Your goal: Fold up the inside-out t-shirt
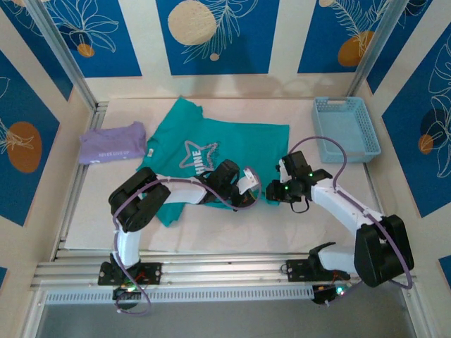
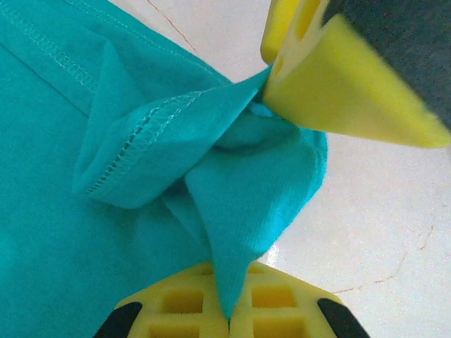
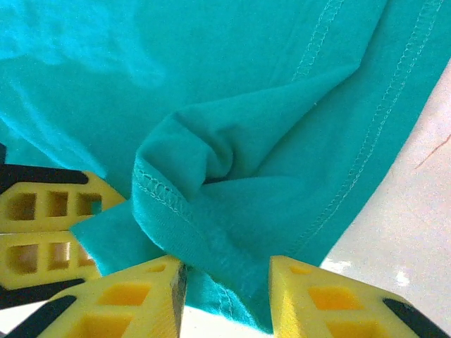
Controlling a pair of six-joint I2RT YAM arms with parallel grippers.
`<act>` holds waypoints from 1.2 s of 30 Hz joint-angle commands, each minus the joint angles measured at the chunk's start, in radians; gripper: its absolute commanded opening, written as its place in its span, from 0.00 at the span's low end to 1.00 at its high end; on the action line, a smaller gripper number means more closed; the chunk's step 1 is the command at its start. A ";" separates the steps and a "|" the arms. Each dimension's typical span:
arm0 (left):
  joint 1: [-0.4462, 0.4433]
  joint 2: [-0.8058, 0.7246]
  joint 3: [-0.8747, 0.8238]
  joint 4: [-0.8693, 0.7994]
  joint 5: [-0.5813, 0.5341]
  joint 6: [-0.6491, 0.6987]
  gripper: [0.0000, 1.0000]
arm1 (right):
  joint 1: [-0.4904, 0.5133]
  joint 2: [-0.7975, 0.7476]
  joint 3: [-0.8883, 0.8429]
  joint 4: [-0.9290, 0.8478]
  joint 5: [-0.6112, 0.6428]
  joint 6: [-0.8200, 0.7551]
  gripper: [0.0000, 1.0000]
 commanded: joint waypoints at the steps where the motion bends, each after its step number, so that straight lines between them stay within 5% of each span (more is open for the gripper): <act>1: -0.008 0.003 -0.007 0.006 0.023 0.011 0.00 | -0.005 0.012 0.039 0.003 -0.008 -0.041 0.36; 8: -0.008 0.004 -0.009 0.010 0.017 0.008 0.00 | -0.046 0.030 0.033 0.042 -0.143 -0.030 0.22; 22: -0.009 0.003 -0.009 0.020 0.014 0.000 0.00 | -0.136 0.061 -0.018 0.064 -0.309 -0.004 0.34; 36: -0.009 0.002 -0.012 0.035 0.027 -0.013 0.00 | -0.143 0.086 -0.018 0.035 -0.256 -0.006 0.36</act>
